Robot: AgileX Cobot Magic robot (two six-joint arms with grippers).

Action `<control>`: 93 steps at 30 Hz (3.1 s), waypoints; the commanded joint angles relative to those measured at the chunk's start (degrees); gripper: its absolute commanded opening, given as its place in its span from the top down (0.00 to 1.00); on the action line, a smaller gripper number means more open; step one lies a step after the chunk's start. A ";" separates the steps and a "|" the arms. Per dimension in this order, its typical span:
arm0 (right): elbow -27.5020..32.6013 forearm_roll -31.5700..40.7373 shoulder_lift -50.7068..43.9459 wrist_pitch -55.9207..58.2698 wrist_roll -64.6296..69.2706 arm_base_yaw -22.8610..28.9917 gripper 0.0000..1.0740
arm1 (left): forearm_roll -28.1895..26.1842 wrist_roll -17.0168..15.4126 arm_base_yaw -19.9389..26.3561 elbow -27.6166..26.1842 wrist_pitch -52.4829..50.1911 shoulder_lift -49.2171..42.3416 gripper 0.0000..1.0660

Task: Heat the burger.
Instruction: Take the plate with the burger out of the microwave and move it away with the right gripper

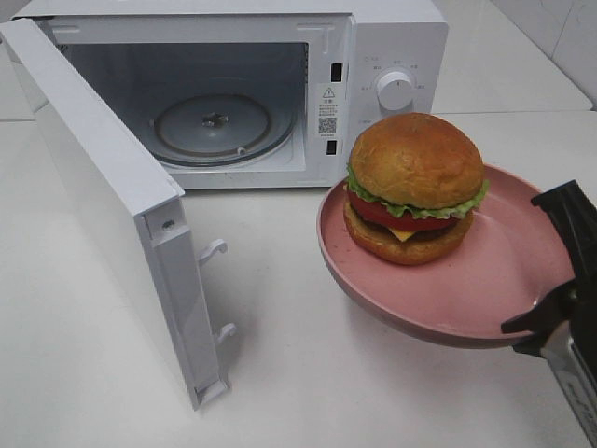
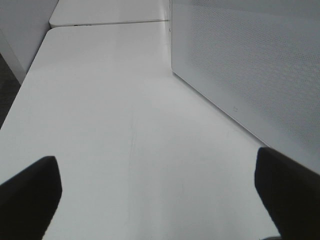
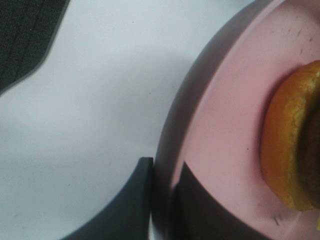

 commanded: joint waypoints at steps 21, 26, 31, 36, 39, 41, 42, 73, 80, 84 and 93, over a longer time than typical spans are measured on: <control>1.03 -11.52 -15.76 11.34 20.17 -0.06 1.00 | -0.11 -0.23 0.11 0.11 0.00 -1.09 0.08; 1.03 -16.90 -15.76 13.75 26.87 -0.06 1.00 | -0.11 -0.23 0.11 0.11 0.00 -1.09 0.08; 1.03 -22.00 -15.76 16.21 34.61 -0.06 1.00 | -0.11 -0.23 0.11 0.11 0.00 -1.09 0.08; 1.03 -27.50 -15.76 18.79 42.00 -0.06 1.00 | -0.11 -0.23 0.11 0.11 0.00 -1.09 0.08; 1.03 -30.88 -15.76 20.23 46.75 -0.06 1.00 | -0.11 -0.23 0.11 0.11 0.00 -1.09 0.08; 1.03 -32.37 -15.76 21.03 49.73 -0.06 1.00 | -0.11 -0.23 0.11 0.11 0.00 -1.09 0.08; 1.03 -33.06 -15.76 21.49 51.28 -0.06 1.00 | -0.11 -0.23 0.11 0.11 0.00 -1.09 0.08; -8.48 -42.74 2.86 37.76 97.35 -0.06 1.00 | -0.11 -0.23 0.11 0.11 0.00 -1.09 0.08; -11.06 -43.26 8.88 39.59 104.74 -0.06 1.00 | -0.11 -0.23 0.11 0.11 0.00 -1.09 0.08; -11.06 -43.49 11.29 39.99 107.60 -0.06 1.00 | -0.11 -0.23 0.11 0.11 0.00 -1.09 0.08; -11.06 -44.00 18.56 39.48 117.28 -0.06 1.00 | -0.11 -0.23 0.11 0.11 0.00 -1.09 0.08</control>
